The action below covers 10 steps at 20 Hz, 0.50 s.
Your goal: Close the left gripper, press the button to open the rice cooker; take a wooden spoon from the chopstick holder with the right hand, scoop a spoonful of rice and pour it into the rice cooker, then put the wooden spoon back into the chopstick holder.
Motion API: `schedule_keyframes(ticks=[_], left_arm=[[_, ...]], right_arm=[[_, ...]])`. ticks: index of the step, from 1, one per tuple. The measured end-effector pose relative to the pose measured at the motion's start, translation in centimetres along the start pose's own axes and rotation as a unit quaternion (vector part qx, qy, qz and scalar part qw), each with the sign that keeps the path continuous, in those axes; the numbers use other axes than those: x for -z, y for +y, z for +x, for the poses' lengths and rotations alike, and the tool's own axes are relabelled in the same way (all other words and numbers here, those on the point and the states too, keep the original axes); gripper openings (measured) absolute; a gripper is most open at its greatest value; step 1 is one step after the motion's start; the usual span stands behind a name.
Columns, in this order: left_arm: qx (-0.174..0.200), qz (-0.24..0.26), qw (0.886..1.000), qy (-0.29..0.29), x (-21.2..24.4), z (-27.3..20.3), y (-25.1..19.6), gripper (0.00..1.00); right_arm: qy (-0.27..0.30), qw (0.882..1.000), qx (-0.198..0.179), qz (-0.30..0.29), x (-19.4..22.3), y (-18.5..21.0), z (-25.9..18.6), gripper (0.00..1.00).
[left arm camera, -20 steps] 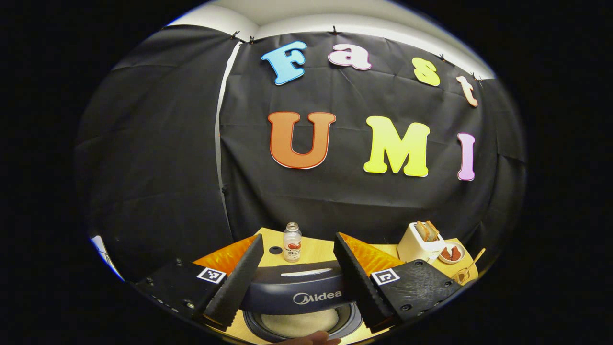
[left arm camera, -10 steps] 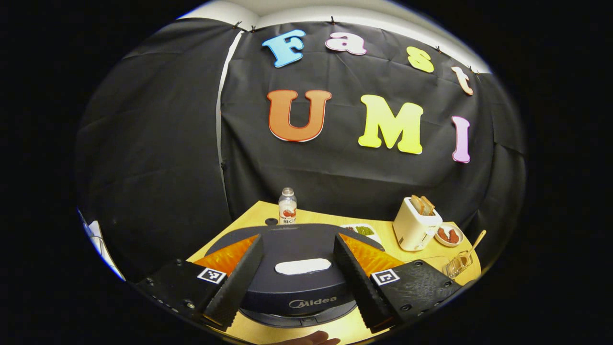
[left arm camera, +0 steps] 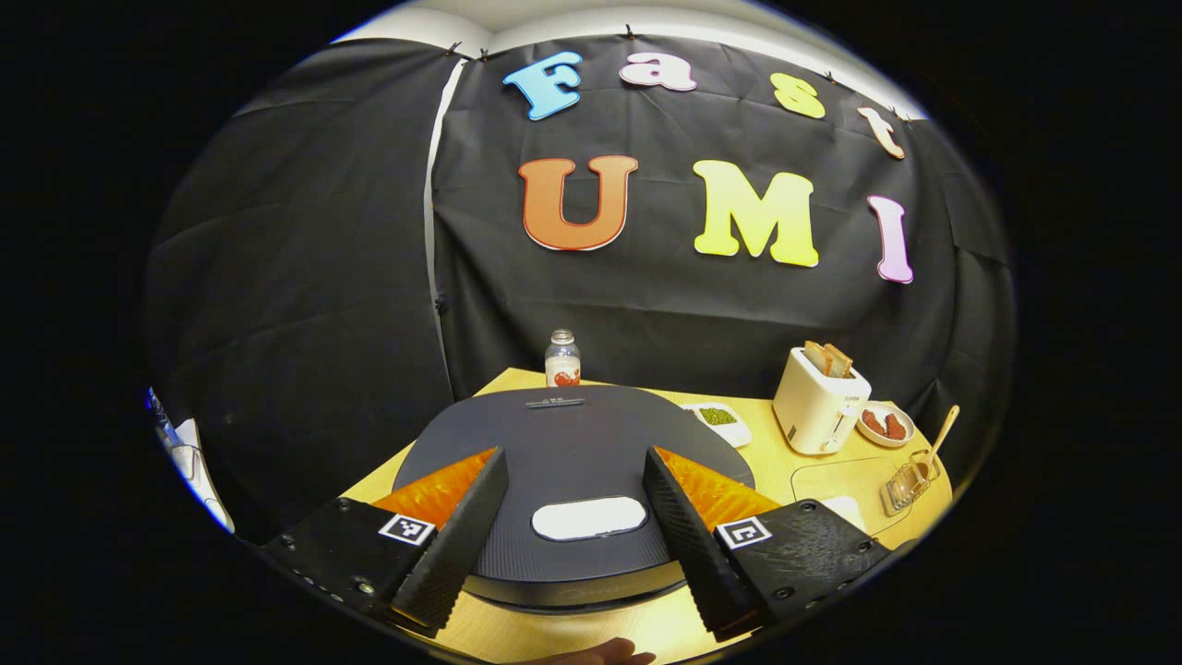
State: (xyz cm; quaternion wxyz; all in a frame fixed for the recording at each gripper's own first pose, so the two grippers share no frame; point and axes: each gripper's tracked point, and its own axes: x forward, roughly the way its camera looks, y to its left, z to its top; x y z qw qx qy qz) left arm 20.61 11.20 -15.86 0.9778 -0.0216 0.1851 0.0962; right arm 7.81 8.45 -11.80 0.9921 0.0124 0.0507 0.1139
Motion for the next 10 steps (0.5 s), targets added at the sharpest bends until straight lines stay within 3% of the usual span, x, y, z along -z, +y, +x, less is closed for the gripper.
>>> schedule_keyframes(ticks=[1,4,6,9,10], left_arm=[[-0.004,0.002,1.0,0.002,0.5,-0.2,0.0,0.96],[-0.011,0.003,1.0,-0.001,1.2,-0.7,0.0,0.95],[-0.01,0.001,1.0,-0.009,1.3,-1.0,-0.1,0.96],[-0.012,0.002,1.0,-0.008,1.9,-1.1,-0.1,0.96],[-0.012,0.002,1.0,-0.005,2.4,-1.1,-0.1,0.96]], right_arm=[[0.003,1.0,-0.001,0.0,0.2,0.1,0.2,0.97],[0.005,1.0,-0.005,0.0,0.4,0.5,0.4,0.92],[0.007,1.0,-0.008,-0.002,0.7,0.7,0.7,0.96],[0.013,1.0,-0.012,-0.002,1.3,1.0,1.0,0.96],[0.014,1.0,-0.013,-0.001,1.4,1.1,1.1,0.92]])
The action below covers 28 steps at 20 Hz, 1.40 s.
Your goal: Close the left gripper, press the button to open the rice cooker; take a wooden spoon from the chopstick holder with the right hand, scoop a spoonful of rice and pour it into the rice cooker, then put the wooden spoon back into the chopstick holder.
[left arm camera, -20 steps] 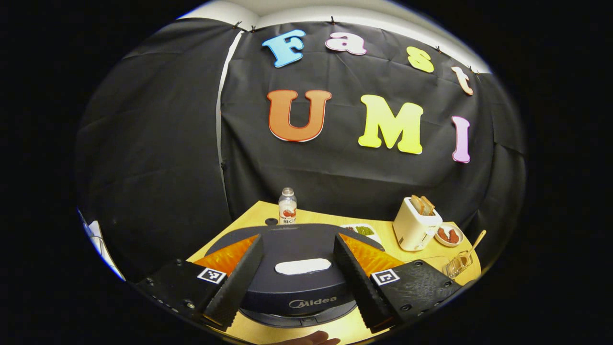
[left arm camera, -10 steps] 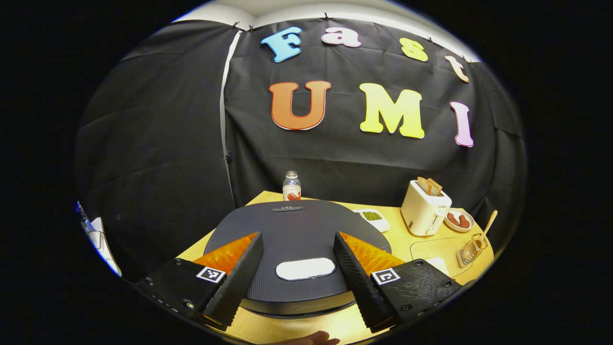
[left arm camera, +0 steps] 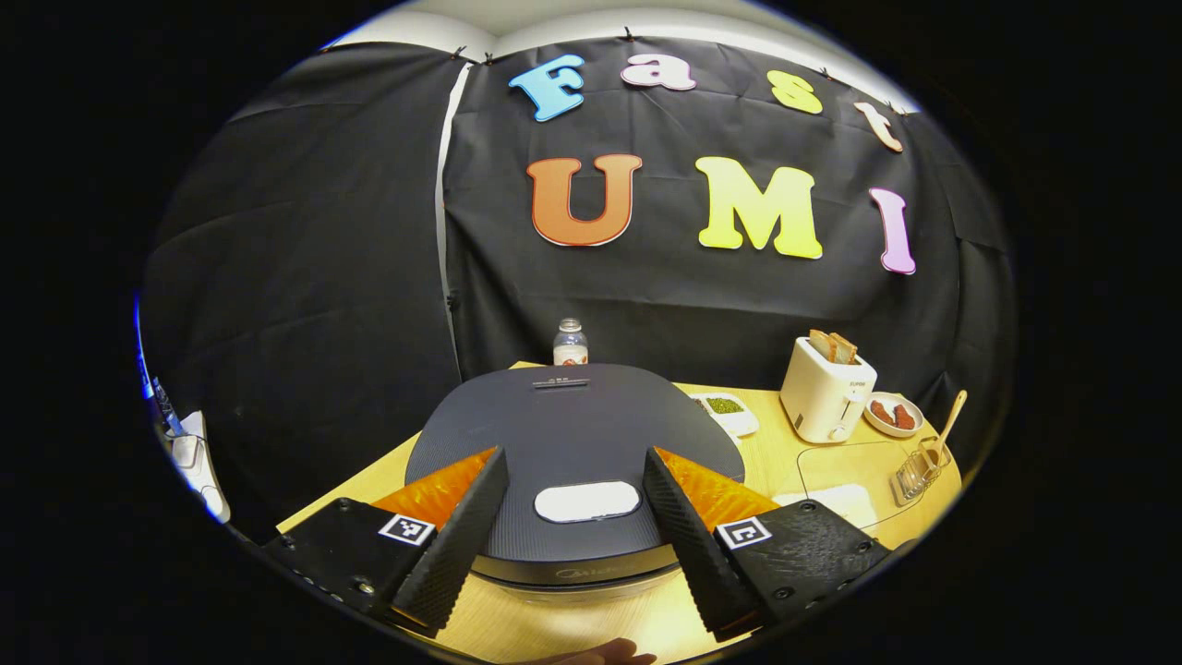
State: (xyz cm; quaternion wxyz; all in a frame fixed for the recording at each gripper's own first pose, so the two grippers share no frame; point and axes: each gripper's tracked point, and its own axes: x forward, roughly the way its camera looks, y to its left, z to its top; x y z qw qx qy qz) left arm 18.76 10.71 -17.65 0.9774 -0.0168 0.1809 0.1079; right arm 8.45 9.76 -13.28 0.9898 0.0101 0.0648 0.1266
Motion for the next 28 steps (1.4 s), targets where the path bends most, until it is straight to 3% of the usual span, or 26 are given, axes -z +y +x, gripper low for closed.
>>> schedule_keyframes(ticks=[5,6,14,16,17,18,19,20,22,23,25,28], left_arm=[[-0.01,0.002,0.999,-0.032,-0.2,-0.3,0.1,0.96],[-0.011,0.002,0.999,-0.038,-0.2,-0.2,0.1,0.96],[-0.017,-0.002,0.996,-0.093,-0.1,-0.5,0.1,0.97],[-0.018,-0.001,0.994,-0.105,0.0,-0.5,0.2,0.97],[-0.018,-0.002,0.994,-0.109,0.0,-0.5,0.2,0.96],[-0.017,-0.002,0.994,-0.111,0.0,-0.5,0.2,0.96],[-0.018,0.001,0.993,-0.114,-0.1,-0.6,0.2,1.0],[-0.018,0.001,0.993,-0.118,-0.1,-0.6,0.2,0.97],[-0.018,-0.002,0.992,-0.121,0.0,-0.5,0.2,1.0],[-0.02,-0.005,0.993,-0.114,0.6,-0.5,0.2,0.98],[-0.023,0.0,0.991,-0.129,0.5,-0.3,0.2,0.97],[-0.02,0.001,0.991,-0.135,0.2,-0.6,0.2,0.96]], right_arm=[[0.001,1.0,-0.005,0.002,0.3,0.4,0.2,0.92],[0.0,1.0,-0.005,0.002,0.3,0.5,0.2,0.97],[0.006,1.0,-0.009,-0.001,1.1,1.0,0.4,0.92],[0.007,1.0,-0.008,-0.001,1.2,0.9,0.4,0.97],[0.007,1.0,-0.006,-0.001,1.1,0.8,0.3,0.92],[0.006,1.0,-0.006,-0.002,1.1,0.8,0.3,0.97],[0.006,1.0,-0.006,-0.002,1.1,0.8,0.2,0.92],[0.005,1.0,-0.006,-0.002,1.1,0.8,0.3,0.92],[0.005,1.0,-0.005,-0.001,1.1,0.7,0.2,0.97],[0.006,1.0,-0.005,0.0,1.2,0.7,0.2,0.92],[0.009,1.0,-0.005,0.001,1.3,0.8,0.2,0.92],[0.009,1.0,-0.006,-0.002,1.3,0.9,0.0,0.97]])
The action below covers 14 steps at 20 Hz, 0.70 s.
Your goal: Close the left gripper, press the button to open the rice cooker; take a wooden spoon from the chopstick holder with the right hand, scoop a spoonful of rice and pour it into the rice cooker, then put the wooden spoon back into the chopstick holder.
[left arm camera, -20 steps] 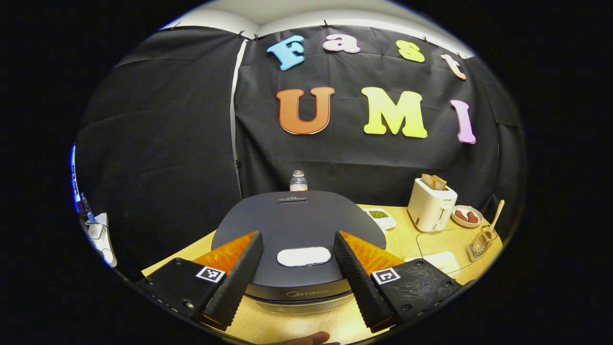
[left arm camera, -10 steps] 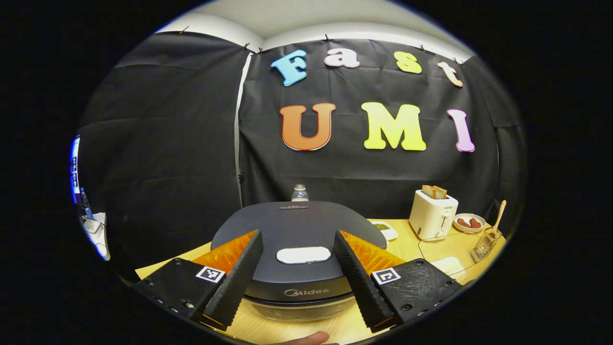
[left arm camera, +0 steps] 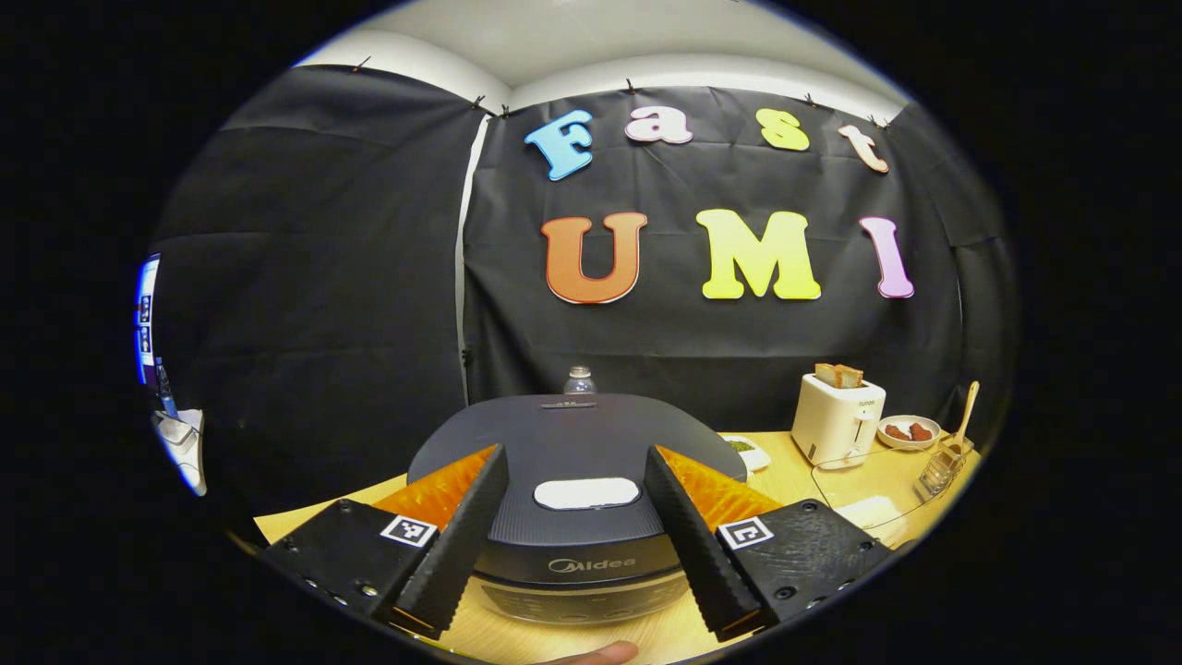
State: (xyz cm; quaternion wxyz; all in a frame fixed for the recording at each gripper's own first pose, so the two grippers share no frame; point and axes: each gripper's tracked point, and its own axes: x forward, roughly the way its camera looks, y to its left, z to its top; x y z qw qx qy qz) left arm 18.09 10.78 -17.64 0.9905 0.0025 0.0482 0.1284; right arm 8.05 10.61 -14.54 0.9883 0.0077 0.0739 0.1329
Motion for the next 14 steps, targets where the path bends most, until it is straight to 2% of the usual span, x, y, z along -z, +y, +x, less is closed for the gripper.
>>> schedule_keyframes(ticks=[2,3,4,5,8,9,10,11,12,13,14], left_arm=[[0.005,-0.005,1.0,0.009,-0.1,0.0,0.1,0.95],[0.007,-0.007,1.0,0.013,-0.3,-0.1,0.0,0.95],[0.009,-0.011,1.0,0.018,-0.4,-0.3,0.0,0.95],[0.011,-0.024,0.999,0.019,-0.8,-0.7,0.1,0.95],[0.028,-0.054,0.998,0.019,-1.6,-1.9,-0.4,0.93],[0.027,-0.048,0.998,0.02,-1.8,-2.3,-0.3,1.0],[0.019,-0.04,0.999,0.015,-2.2,-2.8,0.3,0.79],[0.013,-0.033,0.999,0.007,-2.9,-3.4,0.6,0.92],[0.012,-0.029,0.999,0.0,-3.6,-4.2,0.7,0.92],[0.016,-0.027,0.999,-0.004,-4.1,-4.9,0.7,0.92],[0.021,-0.026,0.999,-0.005,-4.5,-5.7,0.4,1.0]], right_arm=[[-0.004,1.0,0.004,-0.004,-0.3,-0.2,-0.3,0.97],[-0.006,1.0,0.006,-0.007,-0.5,-0.2,-0.6,0.92],[-0.007,1.0,0.009,-0.01,-0.6,-0.2,-0.8,0.92],[-0.011,1.0,0.011,-0.012,-0.9,-0.2,-1.1,0.97],[-0.02,1.0,0.015,-0.018,-1.8,-0.2,-1.9,0.97],[-0.024,0.999,0.018,-0.018,-2.1,-0.3,-2.2,0.97],[-0.028,0.999,0.021,-0.02,-2.4,-0.3,-2.5,0.97],[-0.031,0.999,0.024,-0.022,-2.7,-0.4,-2.9,0.97],[-0.034,0.999,0.025,-0.024,-2.9,-0.3,-3.2,0.97],[-0.037,0.999,0.026,-0.024,-3.2,-0.3,-3.7,0.92],[-0.04,0.999,0.029,-0.023,-3.5,-0.4,-4.1,0.92]])
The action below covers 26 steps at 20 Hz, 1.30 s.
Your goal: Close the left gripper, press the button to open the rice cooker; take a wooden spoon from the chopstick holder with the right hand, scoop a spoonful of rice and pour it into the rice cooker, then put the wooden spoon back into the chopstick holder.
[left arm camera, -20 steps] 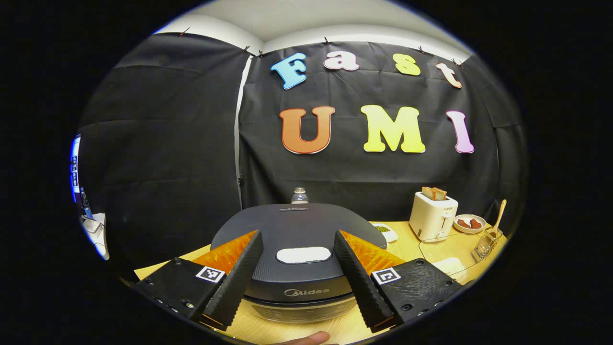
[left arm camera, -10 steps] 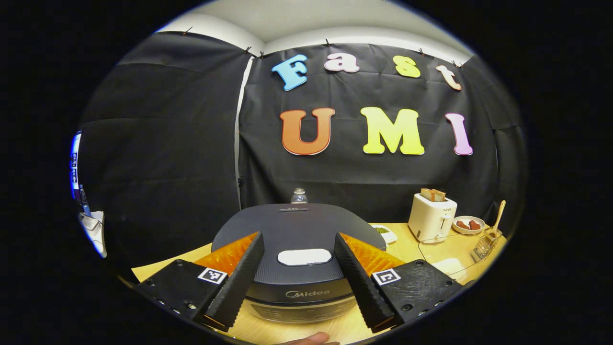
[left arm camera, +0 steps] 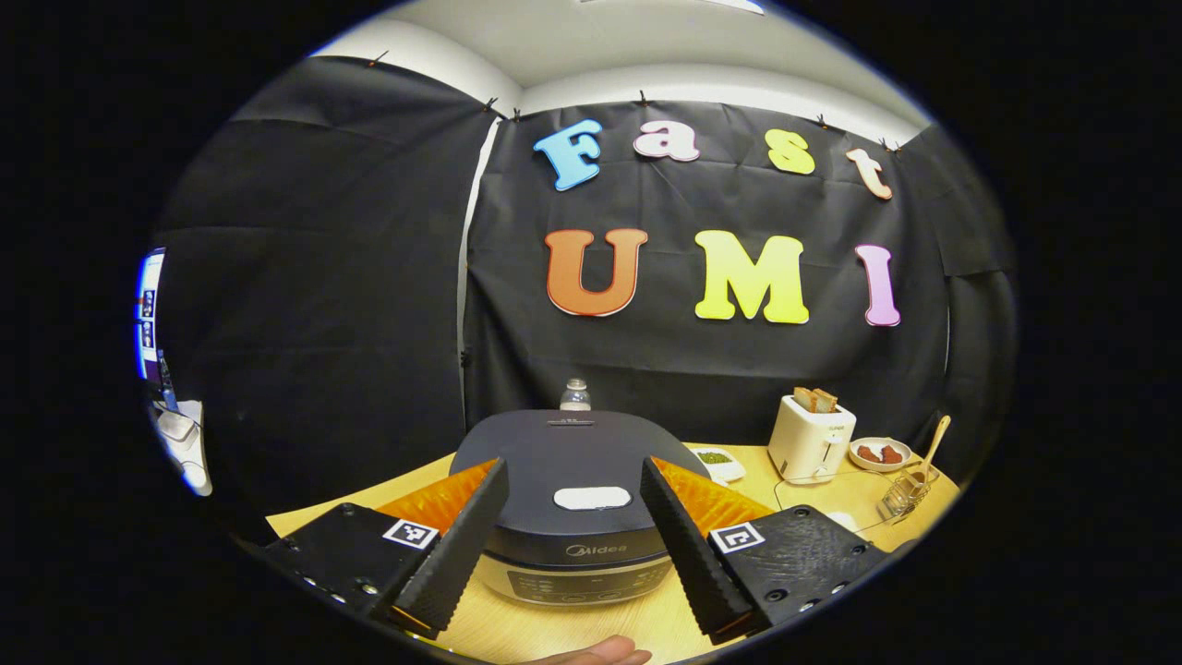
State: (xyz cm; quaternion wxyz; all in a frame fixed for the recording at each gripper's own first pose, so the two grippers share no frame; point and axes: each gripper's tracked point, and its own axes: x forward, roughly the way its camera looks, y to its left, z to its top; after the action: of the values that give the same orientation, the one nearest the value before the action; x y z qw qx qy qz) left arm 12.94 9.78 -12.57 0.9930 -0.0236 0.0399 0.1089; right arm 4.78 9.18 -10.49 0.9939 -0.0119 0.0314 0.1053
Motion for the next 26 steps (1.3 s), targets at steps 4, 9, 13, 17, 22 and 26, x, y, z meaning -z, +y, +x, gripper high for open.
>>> schedule_keyframes(ticks=[4,9,13,17,22,26], left_arm=[[0.032,-0.002,0.999,0.008,-1.5,-3.3,-1.5,0.79],[0.051,-0.004,0.999,0.012,-3.2,-8.0,-3.4,0.94],[0.065,0.022,0.998,0.006,-4.7,-12.2,-5.4,0.94],[0.076,0.023,0.997,-0.007,-6.3,-16.2,-6.8,0.94],[0.088,0.014,0.996,-0.014,-7.0,-20.1,-7.0,0.94],[0.098,-0.001,0.995,-0.032,-7.5,-22.4,-7.0,0.94]], right_arm=[[-0.016,1.0,0.012,-0.005,-1.5,-0.5,-2.1,0.92],[-0.036,0.999,0.028,-0.012,-3.2,-1.3,-4.5,0.92],[-0.05,0.998,0.028,-0.011,-4.1,-1.4,-6.6,0.97],[-0.062,0.997,0.032,-0.02,-4.6,-1.6,-8.9,0.97],[-0.062,0.997,0.036,-0.021,-4.1,-1.6,-10.6,0.97],[-0.052,0.998,0.035,-0.025,-3.1,-1.3,-10.9,0.94]])
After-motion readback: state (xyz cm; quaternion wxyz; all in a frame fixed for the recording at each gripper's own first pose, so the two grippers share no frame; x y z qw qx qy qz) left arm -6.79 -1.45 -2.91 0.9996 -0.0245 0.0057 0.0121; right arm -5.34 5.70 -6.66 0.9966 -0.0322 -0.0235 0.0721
